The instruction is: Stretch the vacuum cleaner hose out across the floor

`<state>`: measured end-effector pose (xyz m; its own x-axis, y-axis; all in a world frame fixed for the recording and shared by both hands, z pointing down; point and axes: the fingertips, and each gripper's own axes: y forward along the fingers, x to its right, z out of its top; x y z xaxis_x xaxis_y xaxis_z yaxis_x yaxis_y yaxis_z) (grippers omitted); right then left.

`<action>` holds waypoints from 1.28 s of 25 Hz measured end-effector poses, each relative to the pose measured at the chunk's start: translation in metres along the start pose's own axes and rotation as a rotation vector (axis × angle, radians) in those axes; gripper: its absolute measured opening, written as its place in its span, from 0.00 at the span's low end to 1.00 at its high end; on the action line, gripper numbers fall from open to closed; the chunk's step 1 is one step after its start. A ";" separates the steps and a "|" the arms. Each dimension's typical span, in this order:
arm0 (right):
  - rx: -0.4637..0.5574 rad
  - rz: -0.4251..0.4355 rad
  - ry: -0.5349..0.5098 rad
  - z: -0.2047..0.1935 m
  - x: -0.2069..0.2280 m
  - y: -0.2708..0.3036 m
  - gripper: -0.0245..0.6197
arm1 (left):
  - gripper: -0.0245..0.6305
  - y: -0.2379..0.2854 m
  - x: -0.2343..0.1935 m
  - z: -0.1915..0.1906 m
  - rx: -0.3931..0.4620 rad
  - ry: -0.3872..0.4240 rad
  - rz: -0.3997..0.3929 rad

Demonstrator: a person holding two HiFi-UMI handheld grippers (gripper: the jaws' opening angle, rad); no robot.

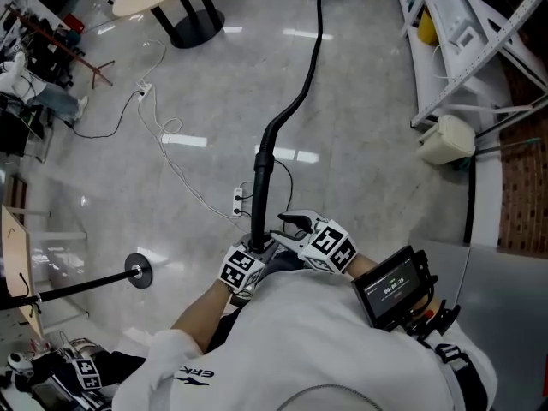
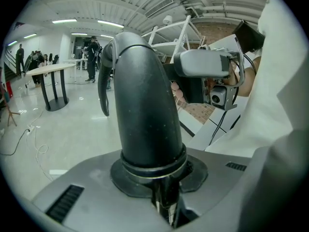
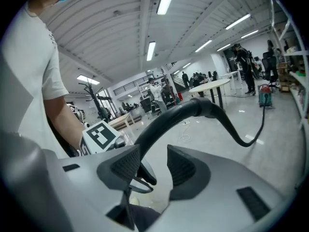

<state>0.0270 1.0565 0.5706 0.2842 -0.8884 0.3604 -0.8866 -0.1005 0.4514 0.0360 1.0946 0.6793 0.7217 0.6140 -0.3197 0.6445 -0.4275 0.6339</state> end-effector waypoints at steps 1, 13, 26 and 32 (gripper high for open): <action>-0.005 -0.037 0.002 -0.001 0.007 -0.001 0.31 | 0.14 0.000 -0.001 0.001 -0.002 -0.004 0.002; -0.023 -0.307 0.041 -0.002 0.063 -0.013 0.04 | 0.14 0.007 -0.004 0.013 0.009 0.015 0.005; -0.067 -0.353 0.067 -0.008 0.073 -0.016 0.04 | 0.14 0.004 -0.007 0.020 0.018 0.015 0.007; -0.072 -0.359 0.047 -0.004 0.077 -0.012 0.04 | 0.14 0.005 -0.013 0.022 0.020 0.015 0.009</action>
<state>0.0615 0.9915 0.5962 0.5910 -0.7802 0.2051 -0.6997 -0.3692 0.6116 0.0354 1.0705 0.6713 0.7236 0.6198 -0.3037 0.6432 -0.4459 0.6225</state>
